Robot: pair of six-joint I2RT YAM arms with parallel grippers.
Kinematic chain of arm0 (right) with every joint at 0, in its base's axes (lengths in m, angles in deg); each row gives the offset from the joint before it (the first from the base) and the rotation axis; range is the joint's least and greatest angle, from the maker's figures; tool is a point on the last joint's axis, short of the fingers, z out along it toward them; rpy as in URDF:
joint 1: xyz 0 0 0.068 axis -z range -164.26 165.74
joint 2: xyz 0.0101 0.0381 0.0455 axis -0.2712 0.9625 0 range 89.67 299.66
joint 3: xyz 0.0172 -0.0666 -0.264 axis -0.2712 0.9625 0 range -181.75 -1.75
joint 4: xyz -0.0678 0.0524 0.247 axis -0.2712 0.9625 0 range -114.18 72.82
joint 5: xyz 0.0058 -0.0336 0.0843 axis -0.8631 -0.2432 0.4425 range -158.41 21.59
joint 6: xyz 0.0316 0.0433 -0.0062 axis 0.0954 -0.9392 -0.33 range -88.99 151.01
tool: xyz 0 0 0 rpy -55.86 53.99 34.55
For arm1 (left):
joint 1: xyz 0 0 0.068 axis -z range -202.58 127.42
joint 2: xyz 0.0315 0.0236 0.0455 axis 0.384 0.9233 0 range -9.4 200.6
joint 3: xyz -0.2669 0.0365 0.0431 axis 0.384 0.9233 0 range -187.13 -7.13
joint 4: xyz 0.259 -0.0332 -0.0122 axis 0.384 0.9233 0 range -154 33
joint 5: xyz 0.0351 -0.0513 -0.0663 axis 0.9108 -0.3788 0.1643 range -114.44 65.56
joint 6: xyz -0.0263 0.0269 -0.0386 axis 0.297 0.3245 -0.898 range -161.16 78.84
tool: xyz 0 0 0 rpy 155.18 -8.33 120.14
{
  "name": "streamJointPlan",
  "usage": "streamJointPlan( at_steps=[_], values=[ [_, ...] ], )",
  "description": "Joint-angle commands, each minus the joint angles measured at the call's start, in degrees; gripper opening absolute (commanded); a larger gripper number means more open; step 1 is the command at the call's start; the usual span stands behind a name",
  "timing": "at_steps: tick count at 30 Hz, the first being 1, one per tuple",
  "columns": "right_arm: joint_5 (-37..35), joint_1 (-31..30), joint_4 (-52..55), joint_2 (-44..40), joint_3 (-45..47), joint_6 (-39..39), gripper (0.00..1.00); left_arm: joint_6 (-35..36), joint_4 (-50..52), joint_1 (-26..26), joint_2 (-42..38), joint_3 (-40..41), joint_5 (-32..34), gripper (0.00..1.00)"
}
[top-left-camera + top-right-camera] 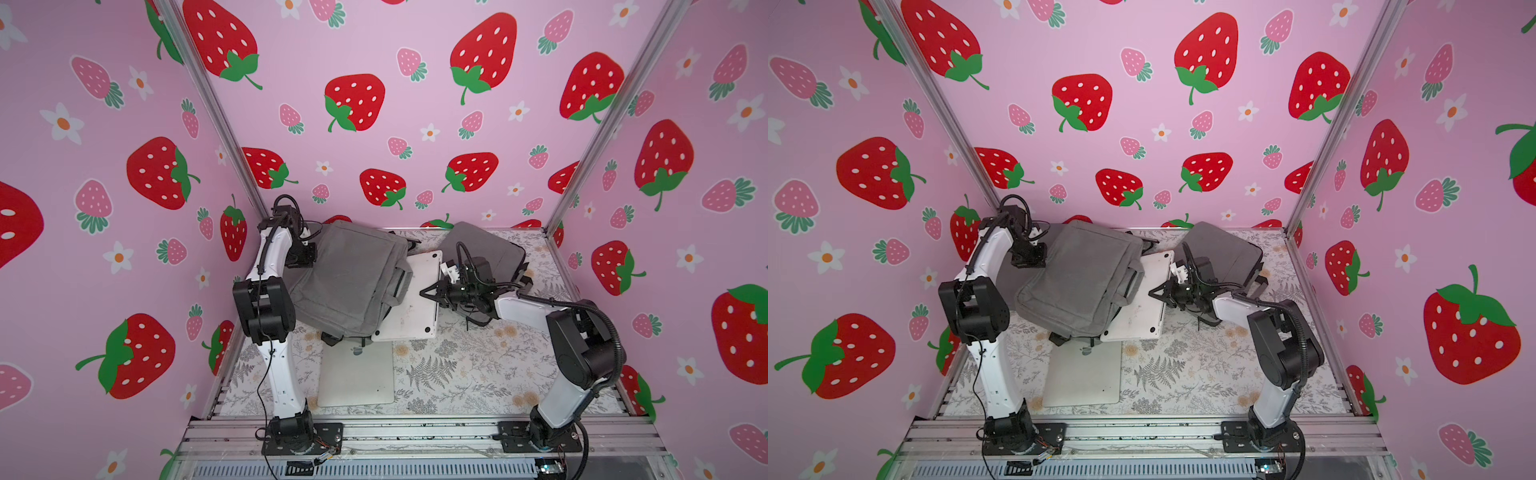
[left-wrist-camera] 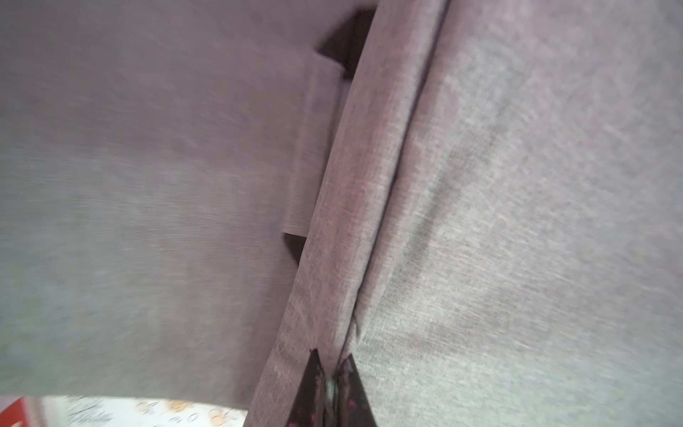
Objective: Open the zippered laptop bag and take out the laptop
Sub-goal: Take out the laptop from the zippered laptop bag.
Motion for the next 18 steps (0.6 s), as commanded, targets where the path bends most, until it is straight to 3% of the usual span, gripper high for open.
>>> streamJointPlan(
  at_steps=[1, 11, 18],
  values=[
    [5.15, -0.17, -7.85, -4.28, -3.0, 0.94, 0.0, -1.58, 1.59, -2.55, -1.89, -5.72, 3.98, 0.0],
    [5.81, 0.32, -7.58, -5.15, -3.54, 0.5, 0.0, -6.05, 1.9, -9.64, 0.01, -12.0, 2.87, 0.0],
    [6.21, 0.8, -7.54, -5.07, -3.54, 0.32, 0.0, -3.56, 3.39, -10.99, 2.33, -17.71, 9.35, 0.0]
  ],
)
